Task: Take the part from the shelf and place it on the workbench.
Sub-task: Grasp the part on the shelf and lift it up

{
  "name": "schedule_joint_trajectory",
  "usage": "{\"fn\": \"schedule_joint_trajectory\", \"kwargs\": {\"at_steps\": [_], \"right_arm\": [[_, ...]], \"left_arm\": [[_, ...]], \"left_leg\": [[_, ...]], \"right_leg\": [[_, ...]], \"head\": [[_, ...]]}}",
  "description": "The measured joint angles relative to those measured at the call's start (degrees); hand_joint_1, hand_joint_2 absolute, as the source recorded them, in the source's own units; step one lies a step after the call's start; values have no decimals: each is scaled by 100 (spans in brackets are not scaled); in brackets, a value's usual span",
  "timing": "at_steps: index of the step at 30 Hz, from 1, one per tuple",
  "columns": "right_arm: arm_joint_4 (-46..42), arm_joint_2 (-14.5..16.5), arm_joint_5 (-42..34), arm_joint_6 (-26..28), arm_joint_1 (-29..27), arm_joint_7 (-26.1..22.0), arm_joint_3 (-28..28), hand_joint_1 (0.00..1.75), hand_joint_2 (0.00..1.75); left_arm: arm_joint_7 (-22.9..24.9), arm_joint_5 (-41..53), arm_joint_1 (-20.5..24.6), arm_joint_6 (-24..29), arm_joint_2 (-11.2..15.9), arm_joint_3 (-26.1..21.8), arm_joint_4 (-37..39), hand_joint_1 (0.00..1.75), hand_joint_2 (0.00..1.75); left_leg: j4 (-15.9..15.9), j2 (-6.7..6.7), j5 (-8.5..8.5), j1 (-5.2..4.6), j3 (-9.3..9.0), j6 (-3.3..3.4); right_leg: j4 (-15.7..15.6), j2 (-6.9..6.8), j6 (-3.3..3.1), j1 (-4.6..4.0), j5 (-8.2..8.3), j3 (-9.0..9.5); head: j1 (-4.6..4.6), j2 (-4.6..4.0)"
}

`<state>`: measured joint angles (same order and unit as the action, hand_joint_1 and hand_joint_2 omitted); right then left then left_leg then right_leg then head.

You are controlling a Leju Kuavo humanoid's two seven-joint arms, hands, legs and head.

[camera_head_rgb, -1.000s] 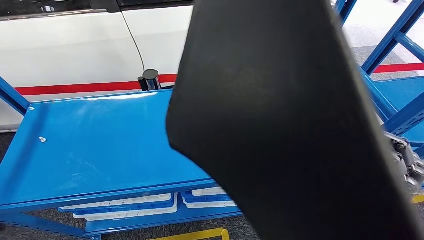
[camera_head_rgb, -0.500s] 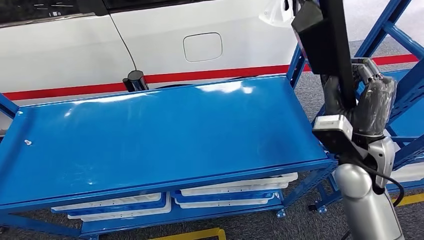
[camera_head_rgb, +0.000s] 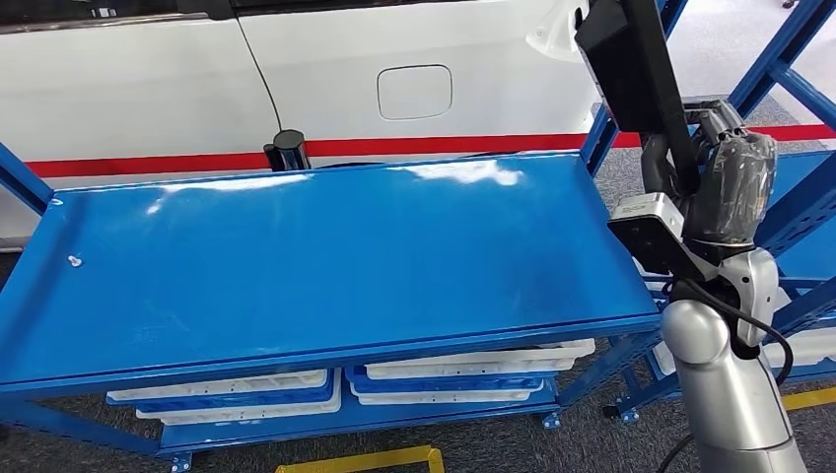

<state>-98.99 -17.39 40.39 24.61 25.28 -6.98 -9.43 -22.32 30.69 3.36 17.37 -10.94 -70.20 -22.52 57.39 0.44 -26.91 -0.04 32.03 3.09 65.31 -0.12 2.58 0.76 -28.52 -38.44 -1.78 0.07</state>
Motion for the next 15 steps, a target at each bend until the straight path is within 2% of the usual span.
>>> {"fn": "schedule_joint_trajectory", "kwargs": {"at_steps": [2,3,4,5,6,7,8,9,10,12,13,15], "right_arm": [[40,-8,3,-1,0,18,1,175,175],[66,-11,4,-3,-3,26,3,175,175],[96,-13,4,-10,3,32,8,175,175],[129,-15,4,-18,24,34,16,175,175],[162,-16,1,-25,58,35,25,175,175],[200,-15,-6,-30,105,32,35,175,175],[236,-14,-14,-30,153,25,43,175,175],[268,-11,-21,-28,190,16,49,175,175],[299,-9,-27,-27,216,7,55,175,175],[343,-6,-29,-24,239,-2,67,175,175],[362,-6,-31,-21,255,-5,75,175,175],[397,-7,-44,-14,297,-18,90,175,175]], "left_arm": [[-13,5,-1,-1,-2,1,13,0,175],[-20,10,-1,-1,-3,1,20,0,175],[-27,14,0,0,-5,1,26,0,175],[-31,17,2,1,-9,0,33,0,175],[-34,19,5,-1,-13,1,43,0,175],[-36,19,11,-12,-16,1,53,0,175],[-40,18,19,-24,-17,2,65,0,175],[-46,18,26,-41,-16,2,77,0,175],[-53,17,32,-63,-13,2,90,0,175],[-67,17,36,-92,-1,2,111,0,175],[-80,17,37,-104,7,2,120,0,175],[-123,16,40,-122,20,2,135,0,175]], "left_leg": [[5,1,37,-1,60,11],[10,1,52,-2,83,8],[17,1,63,0,100,3],[26,0,69,1,110,-4],[41,-1,71,1,116,-14],[61,-1,71,-12,131,-30],[82,-2,77,-26,151,-54],[96,-2,87,-40,172,-82],[100,-2,105,-50,191,-113],[116,-13,106,-40,216,-167],[194,-26,26,-33,251,-199],[670,-53,-341,-5,445,-269]], "right_leg": [[729,1,5,0,-317,-275],[908,1,37,4,-380,-318],[864,0,84,9,-357,-250],[582,-1,140,17,-252,-64],[153,-3,187,26,-117,191],[-245,-2,201,24,-15,429],[-539,0,178,18,59,589],[-687,4,136,8,87,661],[-711,8,83,-7,93,665],[-727,9,-1,21,142,636],[-736,4,-48,46,168,624],[-751,-5,-136,87,219,579]], "head": [[8,0],[9,0],[11,0],[14,0],[16,0],[19,0],[18,0],[16,0],[14,0],[14,0],[10,0],[-1,0]]}}
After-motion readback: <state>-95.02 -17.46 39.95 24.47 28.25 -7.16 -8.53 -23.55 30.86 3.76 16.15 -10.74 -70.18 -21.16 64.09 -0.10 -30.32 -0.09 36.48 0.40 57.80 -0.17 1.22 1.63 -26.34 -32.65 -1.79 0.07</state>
